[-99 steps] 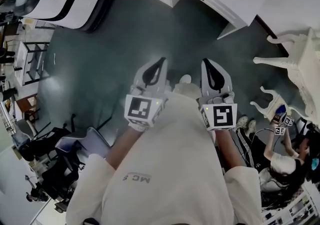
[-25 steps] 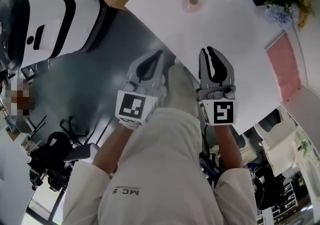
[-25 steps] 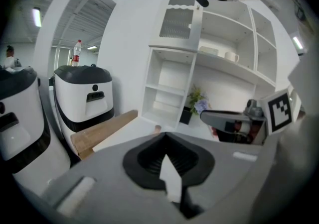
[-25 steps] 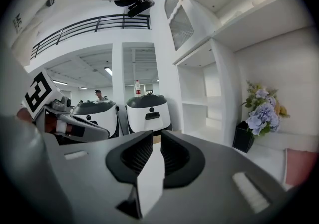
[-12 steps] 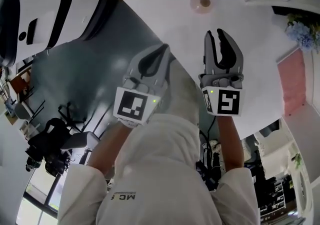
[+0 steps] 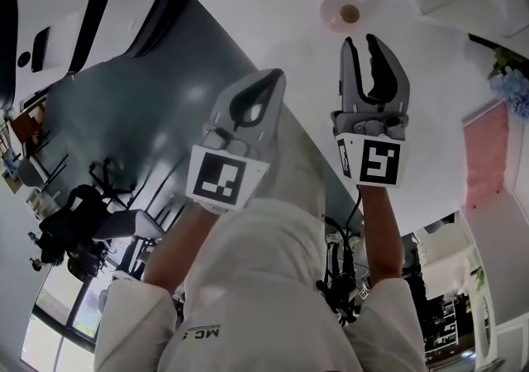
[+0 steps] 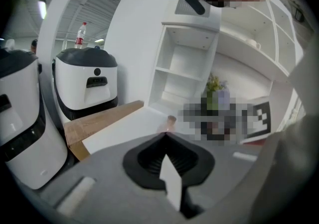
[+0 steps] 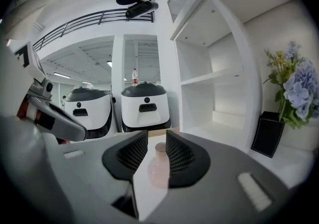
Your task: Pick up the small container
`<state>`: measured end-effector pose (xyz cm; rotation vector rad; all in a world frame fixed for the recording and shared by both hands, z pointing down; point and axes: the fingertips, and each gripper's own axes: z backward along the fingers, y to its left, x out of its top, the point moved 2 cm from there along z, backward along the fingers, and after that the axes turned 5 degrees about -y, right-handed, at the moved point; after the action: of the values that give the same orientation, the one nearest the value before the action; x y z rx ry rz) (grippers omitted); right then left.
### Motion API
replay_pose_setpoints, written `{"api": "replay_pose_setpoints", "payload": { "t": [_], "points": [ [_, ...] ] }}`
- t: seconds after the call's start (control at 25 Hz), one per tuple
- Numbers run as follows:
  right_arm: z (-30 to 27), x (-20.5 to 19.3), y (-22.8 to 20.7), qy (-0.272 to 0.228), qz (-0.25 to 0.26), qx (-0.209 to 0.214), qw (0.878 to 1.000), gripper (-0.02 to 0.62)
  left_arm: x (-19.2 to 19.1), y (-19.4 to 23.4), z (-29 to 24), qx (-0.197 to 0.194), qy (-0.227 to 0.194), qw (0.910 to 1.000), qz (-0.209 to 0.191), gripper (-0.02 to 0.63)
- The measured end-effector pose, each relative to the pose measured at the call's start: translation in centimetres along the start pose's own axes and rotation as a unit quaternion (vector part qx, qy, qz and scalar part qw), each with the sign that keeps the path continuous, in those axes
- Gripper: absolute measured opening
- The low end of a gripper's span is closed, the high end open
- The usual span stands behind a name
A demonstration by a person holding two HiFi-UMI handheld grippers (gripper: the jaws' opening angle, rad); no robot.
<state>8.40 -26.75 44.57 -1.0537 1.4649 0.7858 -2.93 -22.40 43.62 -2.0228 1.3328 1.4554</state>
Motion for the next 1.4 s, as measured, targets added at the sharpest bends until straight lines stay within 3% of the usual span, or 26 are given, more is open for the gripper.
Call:
{"api": "replay_pose_setpoints", "payload": {
  "t": [0.76,1.08,1.4],
  "points": [
    [-4.8,-5.9,-1.5,0.009,0.017,0.003,1.0,0.155,-4.1,1.9,-2.3,0.016,0.027,0.9993,0.019,0.0],
    [-5.4,-5.6,-1.3,-0.006,0.042,-0.003,0.999,0.126,-4.6,2.2,-1.5,0.019,0.032,0.9991,0.019,0.0],
    [-5.2,-5.4,-1.2,-0.017,0.034,-0.009,0.999,0.12,-4.7,2.0,-0.7,0.017,0.031,0.9993,0.016,0.0]
  ]
}}
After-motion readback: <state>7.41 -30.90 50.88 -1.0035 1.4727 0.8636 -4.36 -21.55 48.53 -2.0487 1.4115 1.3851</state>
